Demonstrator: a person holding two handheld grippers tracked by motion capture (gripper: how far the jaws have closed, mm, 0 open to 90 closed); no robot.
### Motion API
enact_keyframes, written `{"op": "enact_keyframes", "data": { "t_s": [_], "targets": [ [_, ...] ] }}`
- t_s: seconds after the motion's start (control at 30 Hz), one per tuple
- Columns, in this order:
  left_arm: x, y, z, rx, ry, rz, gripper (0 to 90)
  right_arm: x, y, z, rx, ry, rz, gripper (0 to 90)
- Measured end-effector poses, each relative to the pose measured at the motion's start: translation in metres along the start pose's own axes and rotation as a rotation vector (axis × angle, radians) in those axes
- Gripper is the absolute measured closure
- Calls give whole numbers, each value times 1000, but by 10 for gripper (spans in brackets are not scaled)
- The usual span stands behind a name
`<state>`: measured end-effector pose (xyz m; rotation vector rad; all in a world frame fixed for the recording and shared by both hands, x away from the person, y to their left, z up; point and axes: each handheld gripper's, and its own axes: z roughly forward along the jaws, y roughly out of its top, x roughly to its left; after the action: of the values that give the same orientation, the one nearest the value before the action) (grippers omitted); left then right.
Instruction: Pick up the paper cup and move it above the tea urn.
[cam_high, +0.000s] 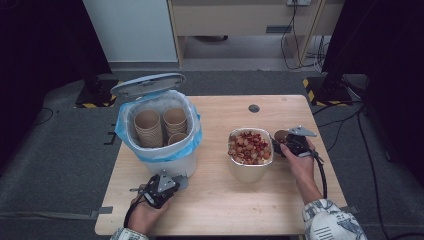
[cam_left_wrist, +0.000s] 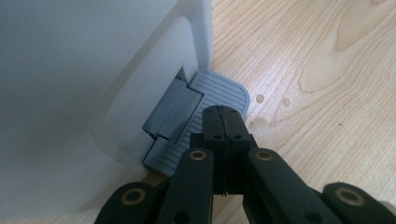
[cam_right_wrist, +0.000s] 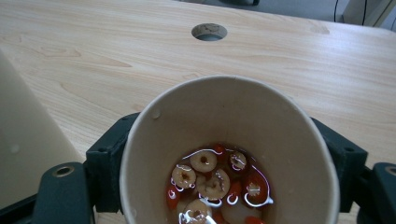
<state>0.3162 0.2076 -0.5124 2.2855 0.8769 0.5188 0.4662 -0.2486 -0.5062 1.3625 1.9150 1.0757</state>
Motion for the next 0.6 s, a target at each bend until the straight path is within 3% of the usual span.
{"op": "enact_keyframes", "data": {
  "t_s": [0.27, 0.6],
  "targets": [
    [0, 0, 0, 0, 0, 0, 899, -4, 5, -8, -34, 7, -33, 238],
    [0, 0, 0, 0, 0, -1, 899, -23, 21, -31, -55, 0, -81, 242]
  ]
}}
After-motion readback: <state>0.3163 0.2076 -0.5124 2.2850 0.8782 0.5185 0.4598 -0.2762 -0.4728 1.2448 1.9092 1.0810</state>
